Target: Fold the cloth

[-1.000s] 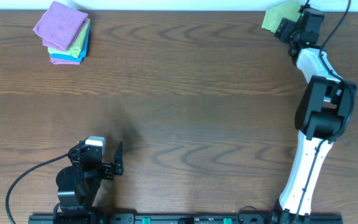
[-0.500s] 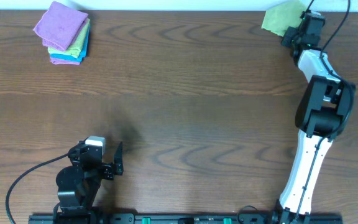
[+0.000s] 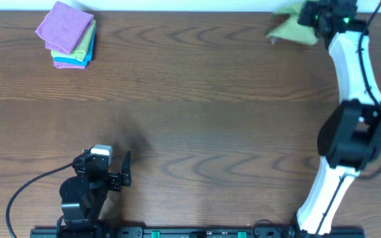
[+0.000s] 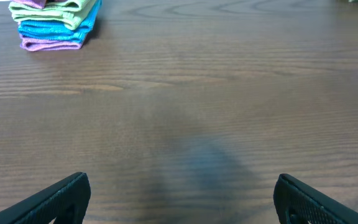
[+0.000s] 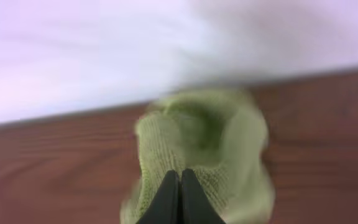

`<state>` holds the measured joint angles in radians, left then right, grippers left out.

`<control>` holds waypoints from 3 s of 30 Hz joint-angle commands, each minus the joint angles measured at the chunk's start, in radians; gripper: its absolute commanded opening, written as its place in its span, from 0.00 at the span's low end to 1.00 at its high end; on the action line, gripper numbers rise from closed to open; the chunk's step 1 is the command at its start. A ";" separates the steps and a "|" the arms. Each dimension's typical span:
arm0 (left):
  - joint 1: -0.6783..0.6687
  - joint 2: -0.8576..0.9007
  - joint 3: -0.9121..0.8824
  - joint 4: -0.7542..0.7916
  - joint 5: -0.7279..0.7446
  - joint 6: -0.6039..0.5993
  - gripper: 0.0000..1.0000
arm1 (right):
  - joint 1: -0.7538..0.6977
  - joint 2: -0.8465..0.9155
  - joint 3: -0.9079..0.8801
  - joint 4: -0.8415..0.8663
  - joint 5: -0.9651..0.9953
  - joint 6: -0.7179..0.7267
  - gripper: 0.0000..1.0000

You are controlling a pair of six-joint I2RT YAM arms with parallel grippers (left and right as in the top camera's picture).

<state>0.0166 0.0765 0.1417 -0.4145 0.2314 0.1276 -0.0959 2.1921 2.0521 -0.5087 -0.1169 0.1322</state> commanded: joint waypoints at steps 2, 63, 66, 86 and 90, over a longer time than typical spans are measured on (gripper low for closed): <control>-0.004 -0.006 -0.019 -0.006 -0.010 -0.012 0.95 | 0.127 -0.145 0.022 -0.111 -0.116 -0.018 0.01; -0.004 -0.006 -0.019 -0.006 -0.010 -0.012 0.95 | 0.529 -0.231 -0.749 0.080 0.200 -0.194 0.71; -0.004 -0.006 -0.019 -0.006 -0.010 -0.012 0.95 | 0.517 -0.195 -0.750 0.087 0.199 -0.194 0.66; -0.004 -0.006 -0.019 -0.006 -0.010 -0.012 0.95 | 0.500 -0.177 -0.758 0.077 0.030 -0.194 0.55; -0.004 -0.006 -0.019 -0.006 -0.010 -0.012 0.96 | 0.500 -0.177 -0.758 0.078 0.030 -0.194 0.32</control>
<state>0.0166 0.0765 0.1417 -0.4145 0.2314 0.1276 0.4072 2.0090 1.3037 -0.4305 -0.0650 -0.0635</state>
